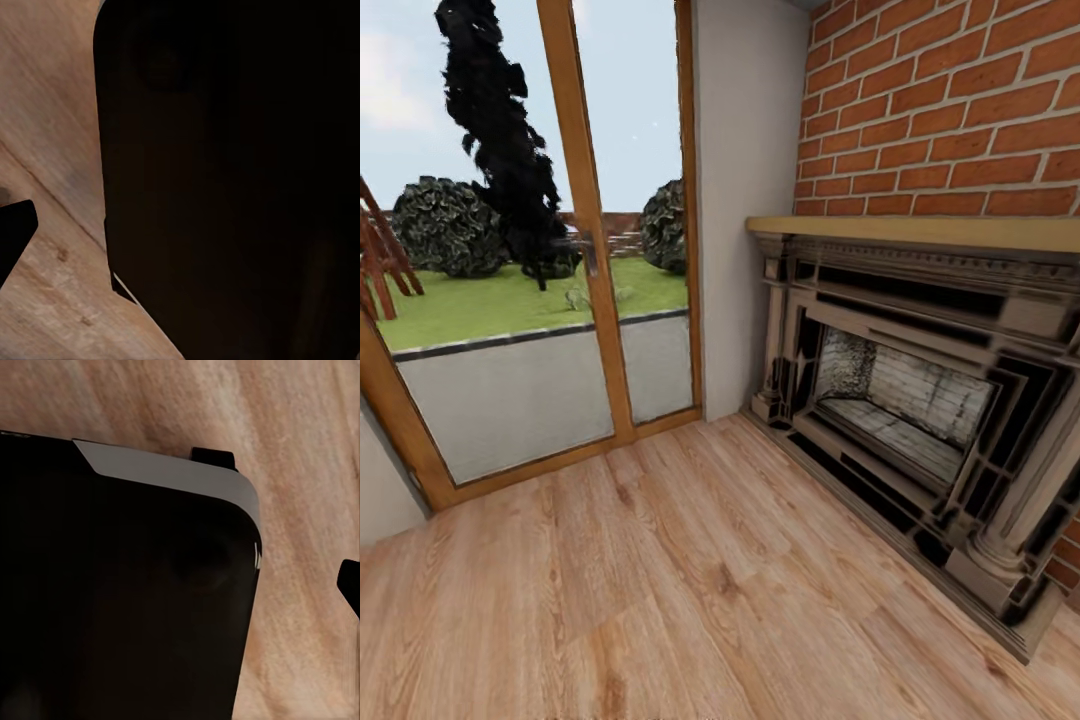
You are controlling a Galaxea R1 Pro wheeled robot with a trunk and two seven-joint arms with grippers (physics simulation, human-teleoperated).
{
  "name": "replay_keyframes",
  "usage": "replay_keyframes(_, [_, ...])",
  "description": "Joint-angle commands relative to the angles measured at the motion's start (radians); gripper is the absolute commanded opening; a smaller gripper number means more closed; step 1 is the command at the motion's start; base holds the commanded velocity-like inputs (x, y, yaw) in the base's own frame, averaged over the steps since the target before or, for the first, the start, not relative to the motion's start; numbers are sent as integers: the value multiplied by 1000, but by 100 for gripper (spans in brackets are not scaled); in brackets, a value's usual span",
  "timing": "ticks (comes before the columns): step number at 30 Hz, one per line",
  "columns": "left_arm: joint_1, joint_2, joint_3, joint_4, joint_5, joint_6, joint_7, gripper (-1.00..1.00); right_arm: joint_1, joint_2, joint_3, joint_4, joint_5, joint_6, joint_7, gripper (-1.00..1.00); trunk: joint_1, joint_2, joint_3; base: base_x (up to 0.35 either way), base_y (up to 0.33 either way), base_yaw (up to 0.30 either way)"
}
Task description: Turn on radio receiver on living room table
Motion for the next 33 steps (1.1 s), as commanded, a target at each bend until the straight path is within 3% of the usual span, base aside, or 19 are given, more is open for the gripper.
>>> replay_keyframes(1, [0, 0, 0, 0, 0, 0, 0, 100, 0, 0, 0, 0, 0, 0, 0, 100, 0, 0, -1, 0, 0, 237])
replay_keyframes(22, [0, 0, 0, -9, 0, 0, 0, 100, 0, 0, -1, -2, 0, 0, 0, 100, 0, 0, -20, -3, 0, 237])
replay_keyframes(33, [0, -1, 0, -9, -1, 0, 0, 100, 0, 0, -1, -3, 0, 0, 0, 100, 0, 0, -29, -200, -165, 237])
